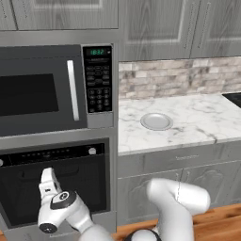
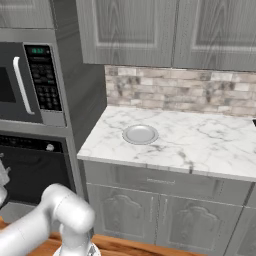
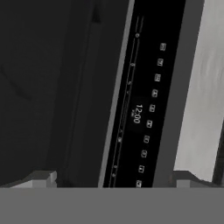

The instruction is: Take the fish from the oven and place it on the plate on the counter.

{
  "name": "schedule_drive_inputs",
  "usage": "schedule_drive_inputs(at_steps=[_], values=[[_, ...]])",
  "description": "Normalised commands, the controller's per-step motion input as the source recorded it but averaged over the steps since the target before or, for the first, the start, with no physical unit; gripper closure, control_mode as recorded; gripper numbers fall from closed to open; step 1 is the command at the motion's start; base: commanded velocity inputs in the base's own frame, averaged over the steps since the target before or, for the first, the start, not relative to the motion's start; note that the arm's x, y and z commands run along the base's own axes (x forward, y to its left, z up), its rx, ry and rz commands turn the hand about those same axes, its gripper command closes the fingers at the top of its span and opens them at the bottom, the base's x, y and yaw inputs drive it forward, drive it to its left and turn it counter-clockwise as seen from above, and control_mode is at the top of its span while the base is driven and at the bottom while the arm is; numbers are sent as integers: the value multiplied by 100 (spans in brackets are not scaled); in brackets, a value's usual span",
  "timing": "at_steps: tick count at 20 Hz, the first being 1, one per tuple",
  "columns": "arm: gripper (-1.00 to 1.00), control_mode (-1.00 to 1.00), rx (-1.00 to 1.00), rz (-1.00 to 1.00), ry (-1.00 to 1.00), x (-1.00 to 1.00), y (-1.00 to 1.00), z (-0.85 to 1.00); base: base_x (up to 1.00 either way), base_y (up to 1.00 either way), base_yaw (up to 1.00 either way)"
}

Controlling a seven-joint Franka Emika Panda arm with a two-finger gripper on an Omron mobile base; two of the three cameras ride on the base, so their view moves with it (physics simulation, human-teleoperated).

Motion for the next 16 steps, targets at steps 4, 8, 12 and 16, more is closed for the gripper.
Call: schedule_drive_inputs(at_steps=[4, 8, 12, 16], values=[[-100, -100, 12, 0, -1, 53, 3, -48, 0, 0, 0], [-100, -100, 1, 0, -9, 42, 12, -45, 0, 0, 0], [-100, -100, 0, 0, -16, 36, 18, -42, 0, 0, 0], [-100, -100, 0, 0, -12, 37, 23, -36, 0, 0, 0]])
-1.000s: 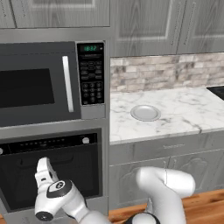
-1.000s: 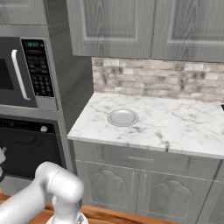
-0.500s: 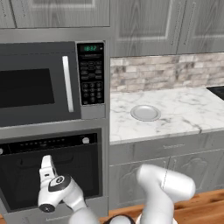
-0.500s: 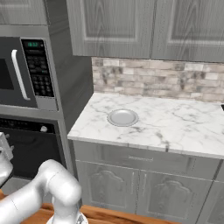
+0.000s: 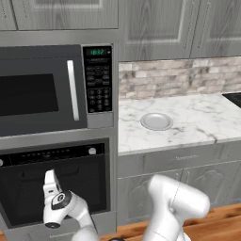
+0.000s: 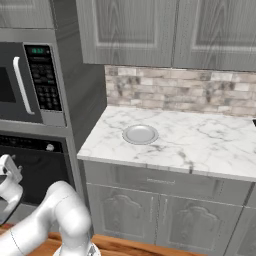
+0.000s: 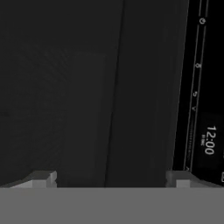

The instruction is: Take the fish from the oven and place it on the plate on the counter.

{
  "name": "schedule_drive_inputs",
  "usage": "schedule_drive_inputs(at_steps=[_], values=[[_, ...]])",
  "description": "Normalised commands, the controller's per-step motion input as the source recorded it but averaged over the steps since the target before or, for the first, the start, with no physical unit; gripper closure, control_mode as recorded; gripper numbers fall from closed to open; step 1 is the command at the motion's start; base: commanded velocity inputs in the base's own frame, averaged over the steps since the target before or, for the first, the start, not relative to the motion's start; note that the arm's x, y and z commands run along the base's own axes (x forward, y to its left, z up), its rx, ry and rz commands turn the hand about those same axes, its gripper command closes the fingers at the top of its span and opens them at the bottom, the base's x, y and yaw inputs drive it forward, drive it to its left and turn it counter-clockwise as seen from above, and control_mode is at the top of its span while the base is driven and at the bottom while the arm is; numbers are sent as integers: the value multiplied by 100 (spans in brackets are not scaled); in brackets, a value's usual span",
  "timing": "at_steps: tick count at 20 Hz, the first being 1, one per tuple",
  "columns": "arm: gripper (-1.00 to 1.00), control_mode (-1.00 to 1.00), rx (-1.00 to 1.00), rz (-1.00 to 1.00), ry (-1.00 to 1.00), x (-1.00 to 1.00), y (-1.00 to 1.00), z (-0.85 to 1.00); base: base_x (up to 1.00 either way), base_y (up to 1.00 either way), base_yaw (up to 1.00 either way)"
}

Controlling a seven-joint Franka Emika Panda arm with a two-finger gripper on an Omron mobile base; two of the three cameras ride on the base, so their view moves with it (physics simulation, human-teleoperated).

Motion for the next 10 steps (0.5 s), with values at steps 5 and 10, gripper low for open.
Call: schedule_drive_inputs(at_steps=[5, 10], values=[[-100, -100, 0, 0, 0, 40, 23, -22, 0, 0, 0], [100, -100, 1, 0, 0, 39, 17, -4, 0, 0, 0]])
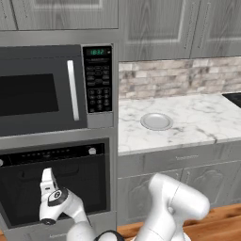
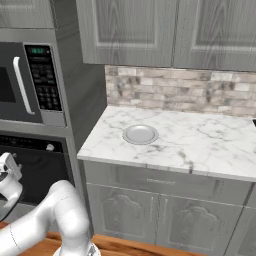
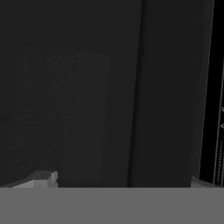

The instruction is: Take the fish from the oven and place it on the plate on the counter.

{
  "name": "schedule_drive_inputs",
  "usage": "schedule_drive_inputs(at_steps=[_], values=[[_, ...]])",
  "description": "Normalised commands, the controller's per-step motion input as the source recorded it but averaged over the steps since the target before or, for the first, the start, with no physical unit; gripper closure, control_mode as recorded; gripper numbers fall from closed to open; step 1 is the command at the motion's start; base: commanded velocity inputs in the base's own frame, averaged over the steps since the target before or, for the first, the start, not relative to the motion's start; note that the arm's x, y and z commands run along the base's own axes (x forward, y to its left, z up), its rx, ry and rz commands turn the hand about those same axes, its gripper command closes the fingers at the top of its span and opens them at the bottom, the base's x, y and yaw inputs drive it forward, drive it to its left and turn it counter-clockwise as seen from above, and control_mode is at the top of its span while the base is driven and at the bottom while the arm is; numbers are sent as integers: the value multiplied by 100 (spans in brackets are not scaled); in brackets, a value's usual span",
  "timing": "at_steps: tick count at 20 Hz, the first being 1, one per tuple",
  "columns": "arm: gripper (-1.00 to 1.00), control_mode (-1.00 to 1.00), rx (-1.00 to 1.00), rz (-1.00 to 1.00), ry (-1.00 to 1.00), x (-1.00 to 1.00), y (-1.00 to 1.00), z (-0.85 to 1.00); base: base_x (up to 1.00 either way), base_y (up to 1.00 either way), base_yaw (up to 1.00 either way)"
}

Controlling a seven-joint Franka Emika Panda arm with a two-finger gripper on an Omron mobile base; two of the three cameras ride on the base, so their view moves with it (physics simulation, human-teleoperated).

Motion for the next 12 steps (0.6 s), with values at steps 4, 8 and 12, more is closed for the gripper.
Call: schedule_drive_inputs(at_steps=[4, 8, 12], values=[[100, -100, 5, 0, 0, 20, 3, -4, 0, 0, 0], [100, -100, 19, 0, 11, -27, 10, -23, 0, 0, 0], [100, -100, 23, 0, 34, -94, 31, -43, 0, 0, 0]])
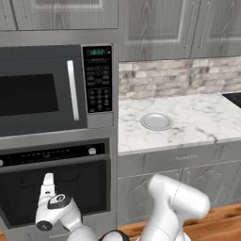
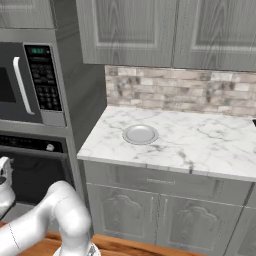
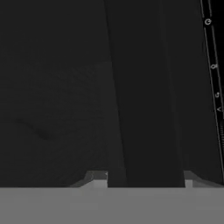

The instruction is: Take the fish from the oven and place it on the plate on the counter.

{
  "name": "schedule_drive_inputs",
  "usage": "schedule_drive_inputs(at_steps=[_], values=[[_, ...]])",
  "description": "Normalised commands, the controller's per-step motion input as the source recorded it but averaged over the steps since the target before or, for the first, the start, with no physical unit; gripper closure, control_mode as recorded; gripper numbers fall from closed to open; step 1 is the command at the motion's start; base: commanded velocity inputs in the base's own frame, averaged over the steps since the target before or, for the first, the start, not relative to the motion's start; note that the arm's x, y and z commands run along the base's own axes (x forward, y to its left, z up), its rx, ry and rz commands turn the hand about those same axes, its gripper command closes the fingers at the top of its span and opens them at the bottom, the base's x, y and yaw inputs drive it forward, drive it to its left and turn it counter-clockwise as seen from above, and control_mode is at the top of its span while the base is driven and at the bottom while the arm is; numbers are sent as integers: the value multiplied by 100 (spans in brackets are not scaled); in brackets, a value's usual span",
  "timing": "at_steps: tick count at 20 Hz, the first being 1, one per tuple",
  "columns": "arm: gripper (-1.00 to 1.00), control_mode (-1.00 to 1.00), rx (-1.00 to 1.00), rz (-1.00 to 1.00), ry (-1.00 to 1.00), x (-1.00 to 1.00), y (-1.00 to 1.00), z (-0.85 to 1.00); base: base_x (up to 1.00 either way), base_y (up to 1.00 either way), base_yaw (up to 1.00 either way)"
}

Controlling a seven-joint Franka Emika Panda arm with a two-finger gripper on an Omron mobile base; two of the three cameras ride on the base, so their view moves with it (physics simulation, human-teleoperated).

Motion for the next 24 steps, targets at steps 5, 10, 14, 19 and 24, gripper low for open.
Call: schedule_drive_inputs(at_steps=[5, 10, 14, 19, 24], values=[[100, -100, 16, 0, 53, -100, 44, -50, 0, 0, 0], [100, -100, 0, 0, 61, -100, 46, -73, 0, 0, 0], [100, -100, -5, 0, 42, -100, 35, -100, 0, 0, 0], [100, -100, -9, 0, 35, -100, 25, -98, 0, 0, 0], [100, -100, -11, 0, 37, -100, 24, -86, 0, 0, 0]])
